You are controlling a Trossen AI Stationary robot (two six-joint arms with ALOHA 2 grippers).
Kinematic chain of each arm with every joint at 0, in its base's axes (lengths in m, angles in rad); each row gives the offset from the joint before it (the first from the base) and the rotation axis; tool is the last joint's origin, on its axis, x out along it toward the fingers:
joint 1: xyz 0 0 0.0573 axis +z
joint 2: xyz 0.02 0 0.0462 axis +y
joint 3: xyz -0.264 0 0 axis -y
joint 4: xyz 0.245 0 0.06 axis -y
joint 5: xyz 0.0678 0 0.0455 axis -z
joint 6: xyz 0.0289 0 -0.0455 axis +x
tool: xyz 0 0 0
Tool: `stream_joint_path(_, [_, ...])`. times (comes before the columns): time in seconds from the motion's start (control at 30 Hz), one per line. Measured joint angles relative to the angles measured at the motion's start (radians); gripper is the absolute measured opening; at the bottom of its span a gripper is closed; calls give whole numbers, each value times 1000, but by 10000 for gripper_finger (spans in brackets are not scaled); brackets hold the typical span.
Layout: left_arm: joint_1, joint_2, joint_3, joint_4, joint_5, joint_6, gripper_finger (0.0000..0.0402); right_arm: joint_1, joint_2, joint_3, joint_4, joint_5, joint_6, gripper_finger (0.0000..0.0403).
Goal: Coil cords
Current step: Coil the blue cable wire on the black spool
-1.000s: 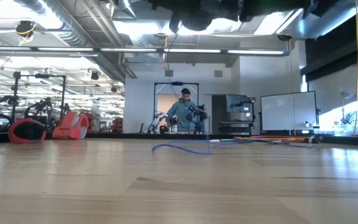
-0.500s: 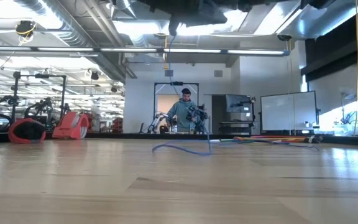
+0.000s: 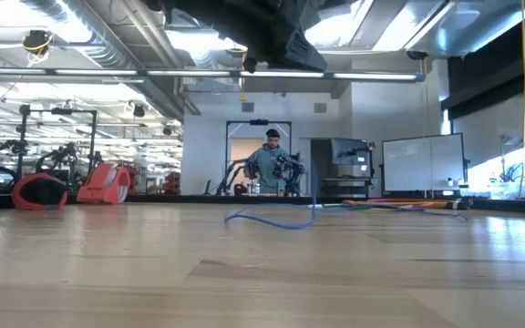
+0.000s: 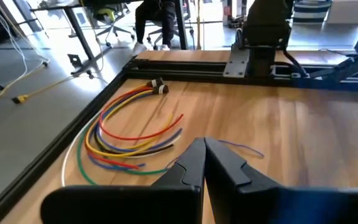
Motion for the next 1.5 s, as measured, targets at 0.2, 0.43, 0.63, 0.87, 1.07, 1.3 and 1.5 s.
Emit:
stream_joint_path(0.2, [-1,-15,0,-36,54,-6,40,0,-42,0,-13,-22,-20,5])
stream_joint_path(0.43, [-15,-91,25,-184,83,-12,145,0,-61,-1,-49,-22,-28,5])
stream_joint_path(0.63, [-36,-183,41,-282,82,26,183,0,-61,-1,-82,-21,-28,5])
stream_joint_path(0.87, [-58,-268,41,-336,82,26,186,0,-60,-1,-85,-21,-29,5])
stream_joint_path(1.07, [-77,-281,40,-178,82,75,186,0,-60,-1,-85,-21,-30,5])
stream_joint_path(1.3, [-67,-249,40,-80,82,135,186,0,-60,-1,-91,-21,-30,5])
stream_joint_path(1.5, [-57,-249,40,-74,84,134,169,0,-60,-1,-93,-22,-30,5])
